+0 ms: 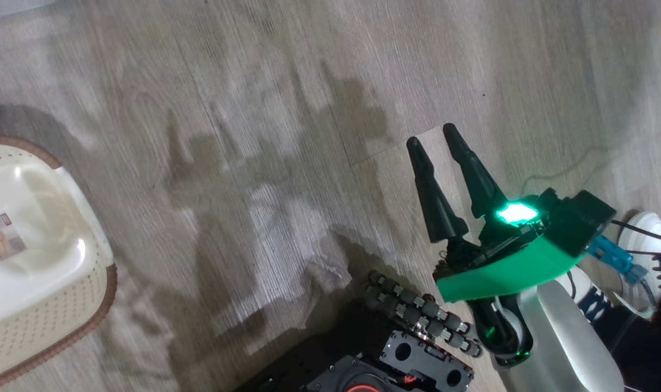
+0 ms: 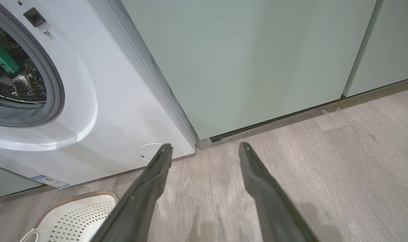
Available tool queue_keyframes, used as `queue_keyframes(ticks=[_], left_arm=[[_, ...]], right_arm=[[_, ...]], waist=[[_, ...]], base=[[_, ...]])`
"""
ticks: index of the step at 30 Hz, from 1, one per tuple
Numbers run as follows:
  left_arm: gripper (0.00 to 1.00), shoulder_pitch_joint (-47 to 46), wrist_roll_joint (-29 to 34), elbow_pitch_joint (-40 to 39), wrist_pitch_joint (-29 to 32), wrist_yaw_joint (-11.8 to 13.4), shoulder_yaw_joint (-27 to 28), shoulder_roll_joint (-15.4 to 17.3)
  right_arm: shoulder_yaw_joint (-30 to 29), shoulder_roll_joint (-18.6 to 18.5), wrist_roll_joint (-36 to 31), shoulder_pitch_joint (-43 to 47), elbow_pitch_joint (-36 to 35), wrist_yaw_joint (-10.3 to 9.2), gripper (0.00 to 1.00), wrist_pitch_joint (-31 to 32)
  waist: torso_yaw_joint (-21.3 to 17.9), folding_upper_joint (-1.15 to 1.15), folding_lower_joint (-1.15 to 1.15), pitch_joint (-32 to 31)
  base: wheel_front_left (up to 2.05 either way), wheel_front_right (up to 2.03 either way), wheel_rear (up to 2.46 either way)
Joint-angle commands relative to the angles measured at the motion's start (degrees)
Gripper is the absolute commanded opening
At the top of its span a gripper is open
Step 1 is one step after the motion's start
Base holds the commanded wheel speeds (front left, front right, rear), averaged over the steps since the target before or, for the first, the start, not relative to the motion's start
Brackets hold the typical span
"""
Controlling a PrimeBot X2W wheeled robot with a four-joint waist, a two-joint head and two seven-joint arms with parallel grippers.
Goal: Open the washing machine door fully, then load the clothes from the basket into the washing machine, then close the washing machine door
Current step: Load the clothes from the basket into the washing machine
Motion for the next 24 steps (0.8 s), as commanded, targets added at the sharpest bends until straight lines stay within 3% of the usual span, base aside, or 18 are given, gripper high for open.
queue_keyframes(ticks=[1,16,24], left_arm=[[1.0,-0.6,-0.5,-1.3,-0.6,0.2,-0.5,1.2],[1.0,13.7,-6.2,-3.6,-0.9,-0.5,0.3,-5.0],[1.0,28.1,-9.5,-12.3,-0.9,0.1,2.1,-11.1]], right_arm=[[0.8,-0.6,0.3,0.3,-1.1,0.0,1.0,-0.5],[-5.8,-0.6,-4.0,0.3,0.6,0.0,1.0,-0.5],[-10.1,-0.6,-8.1,2.2,2.3,0.0,1.0,-0.5]], waist=[[0.1,0.0,0.0,-0.6],[7.0,0.0,0.0,-10.6],[13.4,0.0,0.0,-19.2]], base=[[0.0,0.0,0.0],[0.0,0.0,0.0],[0.0,0.0,0.0]])
